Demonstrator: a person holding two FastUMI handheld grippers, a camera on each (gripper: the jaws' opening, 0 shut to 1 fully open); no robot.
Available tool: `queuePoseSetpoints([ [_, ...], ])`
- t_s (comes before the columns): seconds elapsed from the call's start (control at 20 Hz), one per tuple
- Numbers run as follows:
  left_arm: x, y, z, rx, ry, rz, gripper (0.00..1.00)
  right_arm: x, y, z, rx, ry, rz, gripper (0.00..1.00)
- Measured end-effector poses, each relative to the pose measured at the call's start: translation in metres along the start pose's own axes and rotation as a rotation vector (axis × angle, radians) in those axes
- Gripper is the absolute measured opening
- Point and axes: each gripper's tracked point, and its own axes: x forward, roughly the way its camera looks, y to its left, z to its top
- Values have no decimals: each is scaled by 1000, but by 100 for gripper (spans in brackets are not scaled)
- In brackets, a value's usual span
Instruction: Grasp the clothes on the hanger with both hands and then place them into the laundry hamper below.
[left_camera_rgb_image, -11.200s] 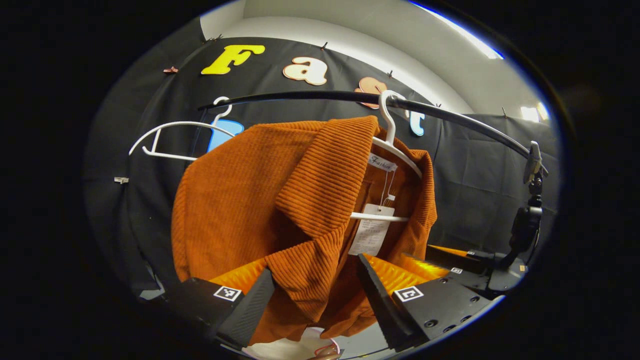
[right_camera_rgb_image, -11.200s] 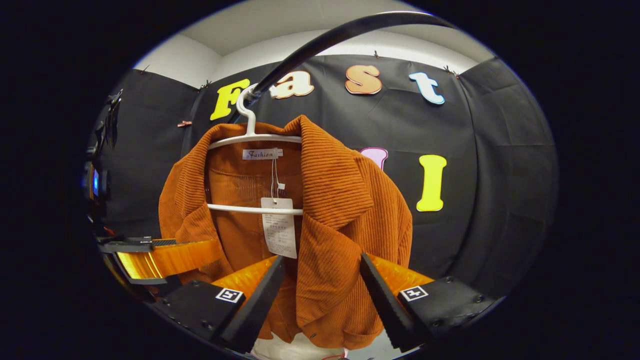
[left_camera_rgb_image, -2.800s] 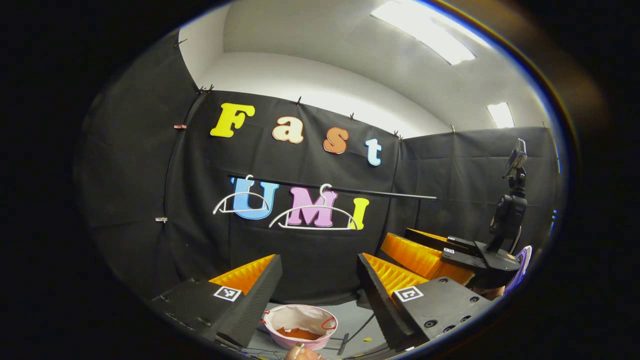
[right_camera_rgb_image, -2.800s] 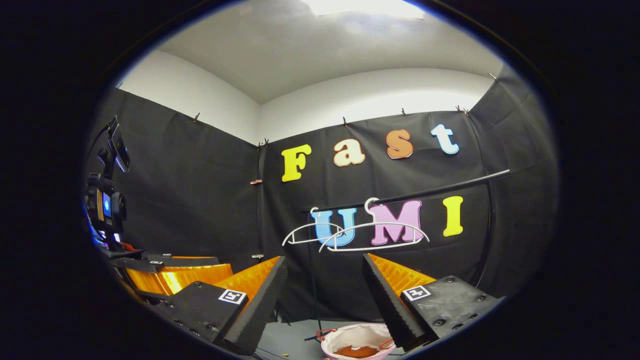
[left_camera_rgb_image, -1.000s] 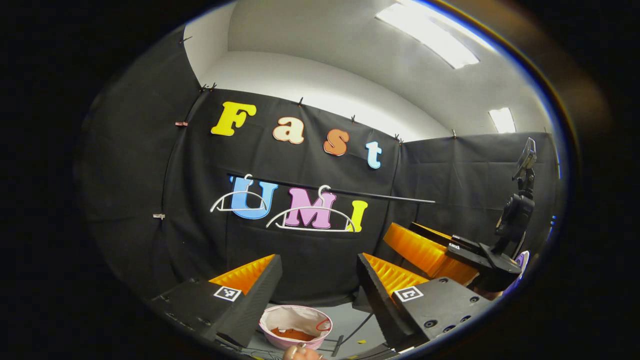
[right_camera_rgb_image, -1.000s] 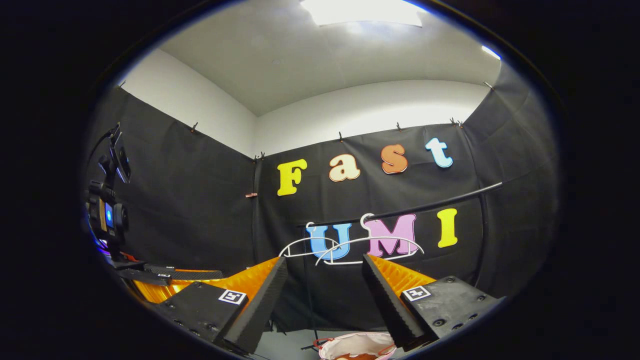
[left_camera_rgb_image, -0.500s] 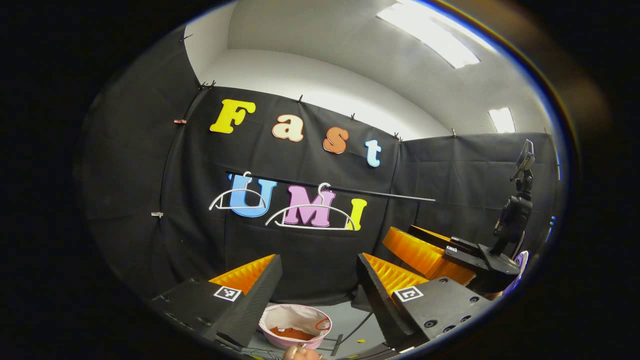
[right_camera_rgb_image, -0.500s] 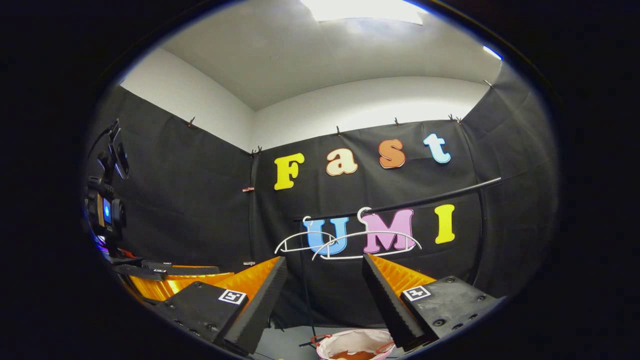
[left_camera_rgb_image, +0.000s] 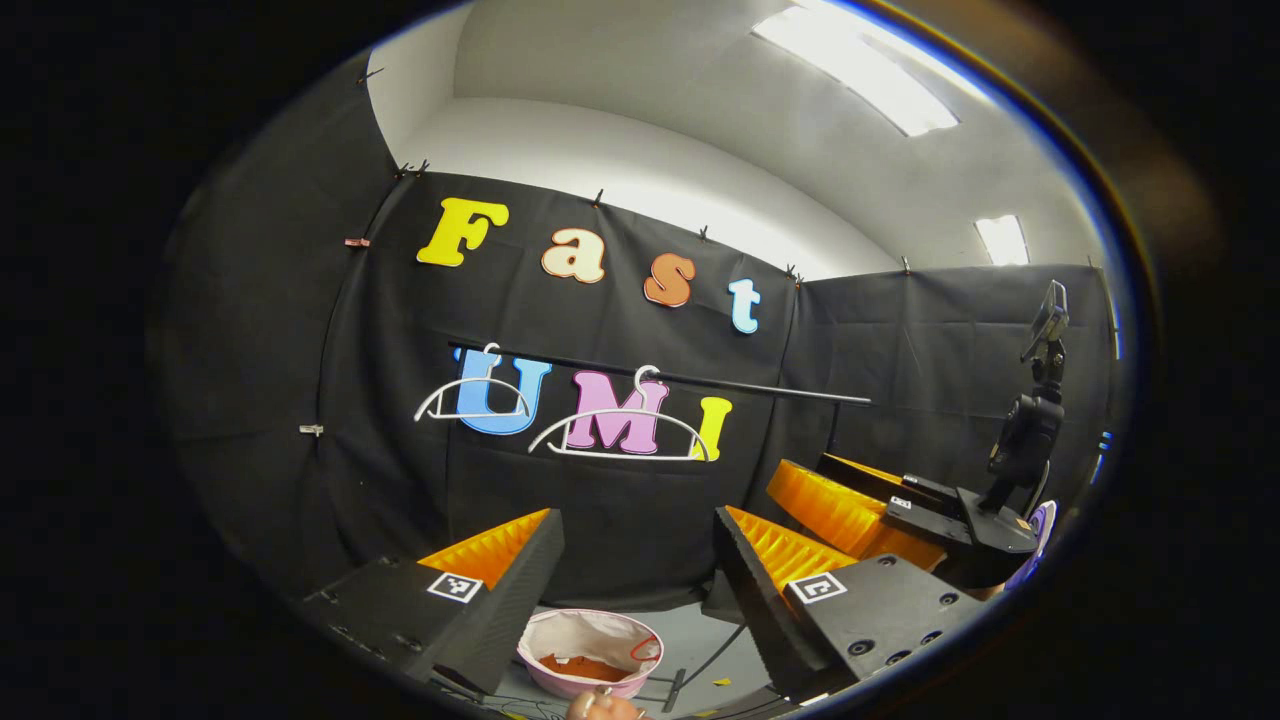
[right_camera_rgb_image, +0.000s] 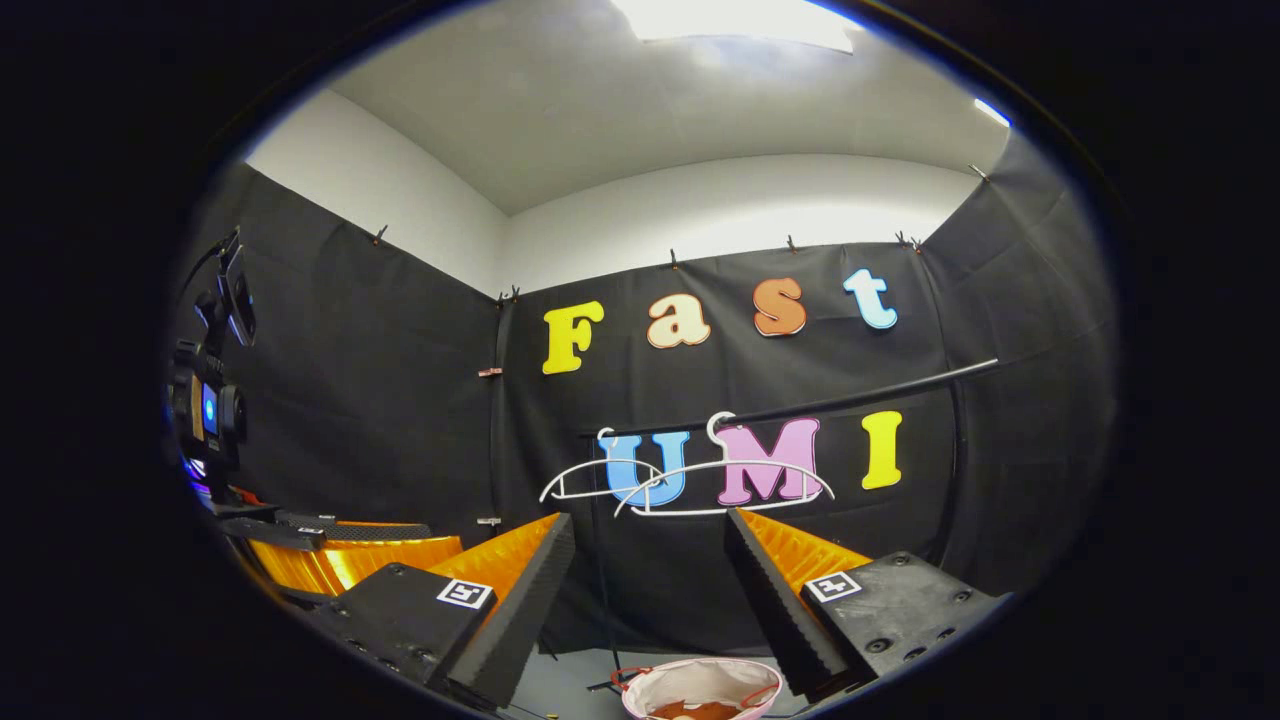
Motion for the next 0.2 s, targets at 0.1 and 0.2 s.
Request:
queuePoseSetpoints([
  [0.1, 1, -1, 0, -1, 2, -2, 95, -1, -1, -1, -1, 2, -2, 97],
  [0.2, 1, -1, 0, -1, 3, -3, 95, 0, -1, -2, -3, 5, -2, 97],
])
